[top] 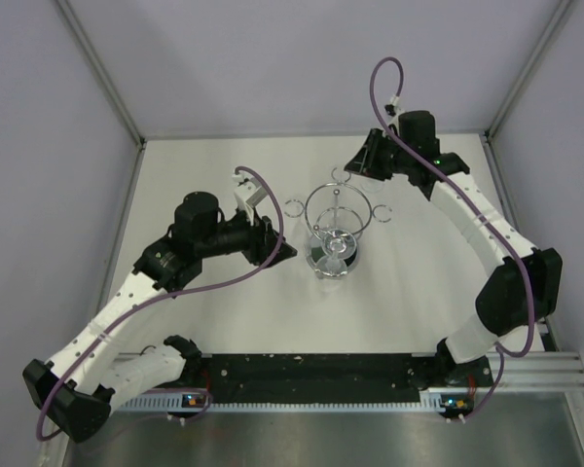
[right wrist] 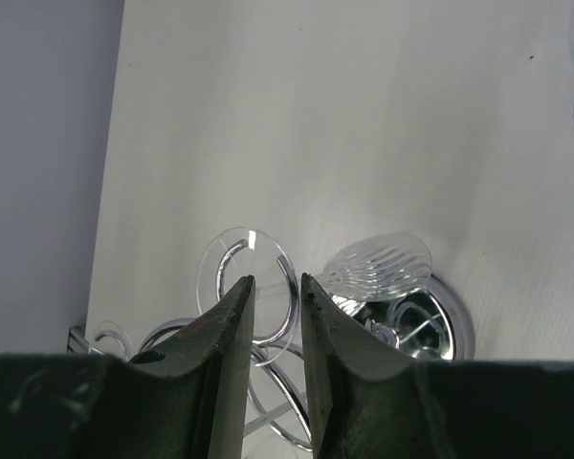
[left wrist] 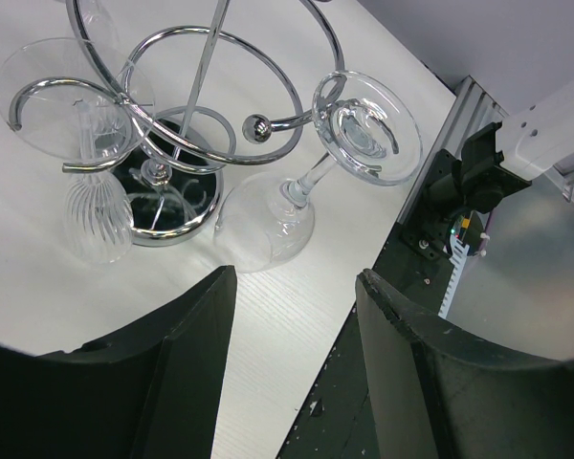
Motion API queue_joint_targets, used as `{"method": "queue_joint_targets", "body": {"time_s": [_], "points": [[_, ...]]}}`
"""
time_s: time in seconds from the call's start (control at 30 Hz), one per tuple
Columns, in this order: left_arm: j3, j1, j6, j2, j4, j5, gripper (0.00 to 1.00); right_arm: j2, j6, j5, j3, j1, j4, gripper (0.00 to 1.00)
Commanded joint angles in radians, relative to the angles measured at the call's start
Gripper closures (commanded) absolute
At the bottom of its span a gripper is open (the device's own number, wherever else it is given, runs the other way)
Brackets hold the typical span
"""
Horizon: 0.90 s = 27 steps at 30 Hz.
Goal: Take the wine glass off the wine glass rack
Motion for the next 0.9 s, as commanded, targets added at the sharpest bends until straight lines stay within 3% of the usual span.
{"method": "queue_joint_targets", "body": {"time_s": [0.0, 0.87], "points": [[-0.004, 0.002, -0.001, 0.007, 0.018, 0.005, 0.41, -0.023, 0.017, -0.036, -0.001, 0.009, 0.047, 0.74], [-0.005, 0.001, -0.005, 0.006, 0.018, 0.008, 0.41, -0.028, 0.066, -0.109, -0.008, 0.045, 0.085, 0.75]]}}
